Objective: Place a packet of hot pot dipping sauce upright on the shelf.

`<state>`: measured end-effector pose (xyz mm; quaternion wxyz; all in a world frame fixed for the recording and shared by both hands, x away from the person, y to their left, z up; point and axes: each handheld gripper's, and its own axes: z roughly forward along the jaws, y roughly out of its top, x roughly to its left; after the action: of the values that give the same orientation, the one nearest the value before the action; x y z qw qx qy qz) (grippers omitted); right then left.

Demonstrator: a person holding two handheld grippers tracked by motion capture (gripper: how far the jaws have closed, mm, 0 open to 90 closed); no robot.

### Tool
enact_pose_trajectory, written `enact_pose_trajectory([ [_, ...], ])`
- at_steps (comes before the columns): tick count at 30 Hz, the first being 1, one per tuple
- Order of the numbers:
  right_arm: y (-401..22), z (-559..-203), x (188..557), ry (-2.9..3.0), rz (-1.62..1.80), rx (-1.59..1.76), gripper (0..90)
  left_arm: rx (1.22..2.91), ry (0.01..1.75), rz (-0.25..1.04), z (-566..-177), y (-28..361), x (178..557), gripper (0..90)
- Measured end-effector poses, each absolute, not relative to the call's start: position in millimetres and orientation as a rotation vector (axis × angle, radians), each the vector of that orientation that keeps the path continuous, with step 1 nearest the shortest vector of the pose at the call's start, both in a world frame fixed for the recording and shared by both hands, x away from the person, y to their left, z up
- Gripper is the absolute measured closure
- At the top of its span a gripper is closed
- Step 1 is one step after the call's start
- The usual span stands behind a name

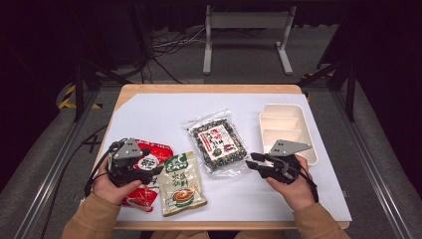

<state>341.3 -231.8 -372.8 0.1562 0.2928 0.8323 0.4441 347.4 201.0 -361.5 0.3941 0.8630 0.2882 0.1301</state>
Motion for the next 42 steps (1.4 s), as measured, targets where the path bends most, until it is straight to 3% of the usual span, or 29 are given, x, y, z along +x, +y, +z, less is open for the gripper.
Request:
enact_pose_trajectory([
  [1,-231,-373,342,2.386,1.270,0.835,62.7,2.185,0.740,0.254,-362,202,352,27.2],
  [7,-230,-372,342,2.383,1.280,0.823,60.1,2.240,0.765,0.281,-371,198,360,25.9],
  [15,-229,-374,343,2.386,1.270,0.824,57.8,2.215,0.769,0.146,-366,193,379,21.6],
  [42,-219,-381,341,2.432,1.227,0.769,52.4,2.365,0.833,0.037,-418,168,409,20.3],
])
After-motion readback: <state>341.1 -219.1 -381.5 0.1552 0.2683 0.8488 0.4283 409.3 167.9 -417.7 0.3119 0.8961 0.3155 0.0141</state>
